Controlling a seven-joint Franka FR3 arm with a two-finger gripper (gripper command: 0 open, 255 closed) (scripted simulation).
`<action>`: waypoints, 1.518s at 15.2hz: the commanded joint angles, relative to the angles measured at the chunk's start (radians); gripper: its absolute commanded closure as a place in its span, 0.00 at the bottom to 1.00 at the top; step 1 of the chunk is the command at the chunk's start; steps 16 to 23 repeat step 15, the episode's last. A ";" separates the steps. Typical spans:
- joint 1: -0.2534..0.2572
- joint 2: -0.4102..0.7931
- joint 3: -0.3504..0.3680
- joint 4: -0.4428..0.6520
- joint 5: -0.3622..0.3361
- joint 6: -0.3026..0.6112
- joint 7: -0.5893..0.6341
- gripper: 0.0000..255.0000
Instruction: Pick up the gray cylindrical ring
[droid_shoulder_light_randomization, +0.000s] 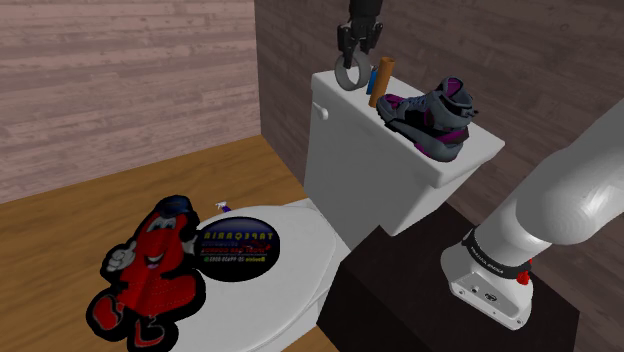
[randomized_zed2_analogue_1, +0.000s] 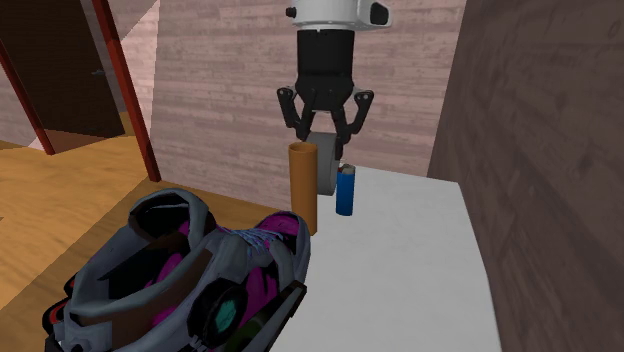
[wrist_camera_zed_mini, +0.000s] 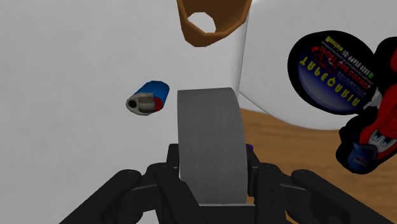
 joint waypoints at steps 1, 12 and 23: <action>0.000 -0.001 0.000 0.022 0.000 -0.024 0.000 1.00; 0.000 0.012 0.000 0.187 0.000 -0.175 0.000 1.00; 0.000 0.015 0.000 0.206 0.000 -0.191 0.000 1.00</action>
